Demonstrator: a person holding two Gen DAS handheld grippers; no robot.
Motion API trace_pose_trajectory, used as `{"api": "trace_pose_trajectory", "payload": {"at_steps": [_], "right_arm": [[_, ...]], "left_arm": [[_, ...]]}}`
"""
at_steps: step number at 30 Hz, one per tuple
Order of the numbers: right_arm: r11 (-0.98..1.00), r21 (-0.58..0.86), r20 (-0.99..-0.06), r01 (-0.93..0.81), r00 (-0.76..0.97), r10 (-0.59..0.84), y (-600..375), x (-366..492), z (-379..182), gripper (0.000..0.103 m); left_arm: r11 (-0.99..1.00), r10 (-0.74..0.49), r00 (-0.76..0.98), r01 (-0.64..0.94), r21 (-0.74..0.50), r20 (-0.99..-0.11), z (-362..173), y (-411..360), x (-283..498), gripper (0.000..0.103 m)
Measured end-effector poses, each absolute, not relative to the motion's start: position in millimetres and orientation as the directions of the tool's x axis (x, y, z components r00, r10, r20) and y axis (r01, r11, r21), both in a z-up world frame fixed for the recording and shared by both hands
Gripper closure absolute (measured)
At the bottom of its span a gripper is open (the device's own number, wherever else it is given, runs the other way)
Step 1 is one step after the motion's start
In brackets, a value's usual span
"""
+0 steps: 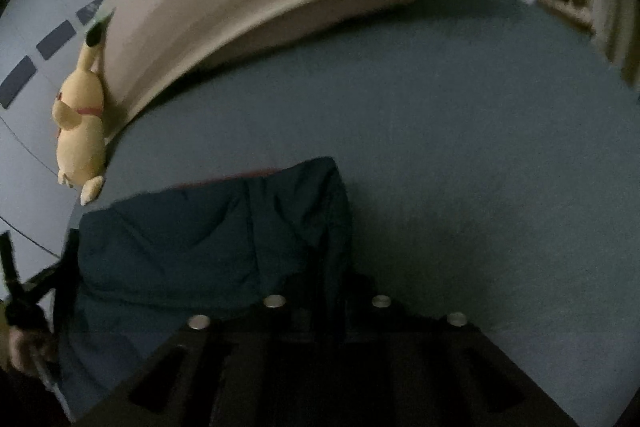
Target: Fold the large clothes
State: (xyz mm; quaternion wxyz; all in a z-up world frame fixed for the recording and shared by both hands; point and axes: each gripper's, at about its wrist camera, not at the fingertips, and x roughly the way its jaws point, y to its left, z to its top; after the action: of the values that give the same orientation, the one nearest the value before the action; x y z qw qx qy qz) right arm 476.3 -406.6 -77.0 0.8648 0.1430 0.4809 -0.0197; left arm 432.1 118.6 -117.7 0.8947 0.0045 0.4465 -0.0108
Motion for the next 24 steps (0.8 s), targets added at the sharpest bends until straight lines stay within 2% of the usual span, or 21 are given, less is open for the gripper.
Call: {"api": "trace_pose_trajectory", "payload": {"at_steps": [2,3,5,8,12,14,18,19,20,24], "right_arm": [[0.962,0.171,-0.813,0.212,0.583,0.016,-402.3,468.9,-54.1,0.034],[0.964,0.157,-0.789,0.216,0.615,-0.009,-395.6,466.2,-41.5,0.031],[0.975,0.108,-0.747,0.194,0.663,-0.05,-374.7,464.2,-21.5,0.031],[0.989,0.125,-0.727,0.074,0.686,0.04,-325.2,472.3,-11.0,0.031],[0.996,0.084,-0.784,-0.023,0.615,0.081,-270.2,497.9,-48.6,0.031],[0.999,0.013,-0.822,-0.037,0.569,0.032,-256.1,508.7,-74.4,0.031],[1.0,-0.002,-0.859,-0.006,0.511,0.001,-254.1,518.8,-104.0,0.027],[1.0,0.006,-0.864,-0.002,0.504,0.006,-257.8,518.4,-108.4,0.024],[1.0,0.015,-0.871,0.004,0.492,0.011,-259.3,521.8,-109.8,0.021],[0.995,0.09,-0.875,0.033,0.479,0.063,-262.1,523.3,-104.2,0.02]], "left_arm": [[1.0,0.024,0.667,-0.023,0.011,-0.745,-94.9,116.0,423.6,0.059],[1.0,0.017,0.689,-0.023,0.002,-0.724,-86.1,110.1,421.0,0.056],[1.0,-0.004,0.711,0.012,0.006,-0.703,-77.0,90.8,421.8,0.055],[0.995,-0.042,0.714,0.095,0.037,-0.699,-81.6,45.6,428.7,0.053],[0.974,-0.003,0.644,0.174,0.142,-0.765,-128.1,-6.0,445.9,0.053],[0.972,0.047,0.618,0.154,0.179,-0.785,-144.9,-12.0,452.8,0.052],[0.98,0.05,0.575,0.128,0.15,-0.817,-160.7,-3.8,468.9,0.051],[0.981,0.052,0.566,0.126,0.148,-0.823,-163.9,-1.2,470.3,0.047],[0.982,0.052,0.562,0.12,0.143,-0.825,-165.5,2.0,472.6,0.045],[0.989,0.011,0.559,0.119,0.093,-0.829,-154.9,8.7,466.7,0.045]]}}
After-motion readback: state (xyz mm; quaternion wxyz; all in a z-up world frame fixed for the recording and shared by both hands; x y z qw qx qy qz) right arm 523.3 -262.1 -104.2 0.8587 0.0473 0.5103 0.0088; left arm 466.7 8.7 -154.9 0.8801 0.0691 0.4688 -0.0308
